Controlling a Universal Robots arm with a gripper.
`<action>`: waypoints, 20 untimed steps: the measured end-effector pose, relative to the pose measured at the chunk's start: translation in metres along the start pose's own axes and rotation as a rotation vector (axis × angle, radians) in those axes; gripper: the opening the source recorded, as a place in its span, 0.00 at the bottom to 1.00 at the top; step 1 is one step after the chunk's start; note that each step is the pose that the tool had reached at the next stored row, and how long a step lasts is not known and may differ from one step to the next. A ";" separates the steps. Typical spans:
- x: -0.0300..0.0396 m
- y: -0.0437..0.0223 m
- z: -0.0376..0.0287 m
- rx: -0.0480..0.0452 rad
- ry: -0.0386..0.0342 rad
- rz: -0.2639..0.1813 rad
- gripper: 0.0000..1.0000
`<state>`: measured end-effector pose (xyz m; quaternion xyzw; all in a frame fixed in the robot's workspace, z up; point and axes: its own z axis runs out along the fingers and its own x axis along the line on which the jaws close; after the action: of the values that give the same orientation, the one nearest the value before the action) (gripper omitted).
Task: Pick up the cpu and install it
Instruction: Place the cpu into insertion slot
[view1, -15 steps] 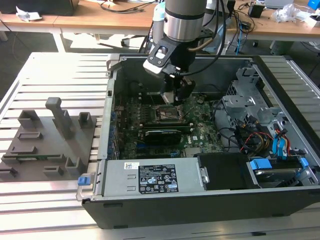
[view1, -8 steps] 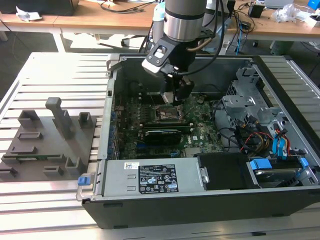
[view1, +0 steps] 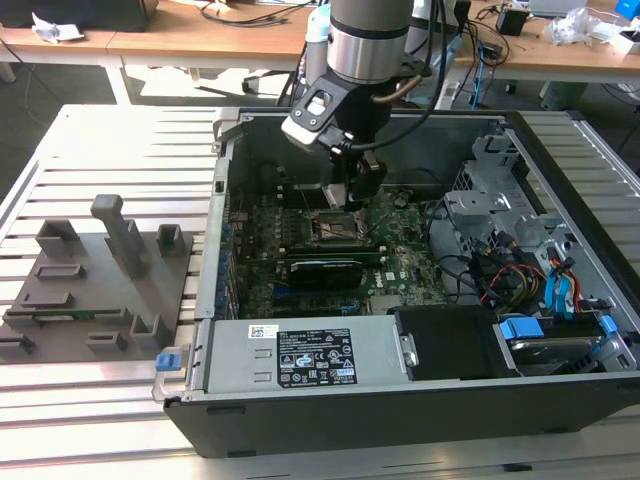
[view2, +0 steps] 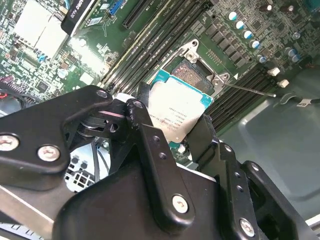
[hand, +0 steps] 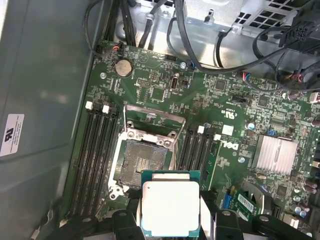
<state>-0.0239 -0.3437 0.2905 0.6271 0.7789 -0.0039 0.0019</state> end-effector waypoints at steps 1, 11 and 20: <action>0.0000 0.0000 0.0000 0.0000 0.0001 0.008 0.55; 0.0000 0.0000 0.0000 0.0005 -0.0002 0.066 0.55; 0.0000 0.0000 0.0000 0.0015 -0.0022 0.126 0.55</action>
<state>-0.0239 -0.3437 0.2904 0.6751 0.7377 -0.0051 0.0025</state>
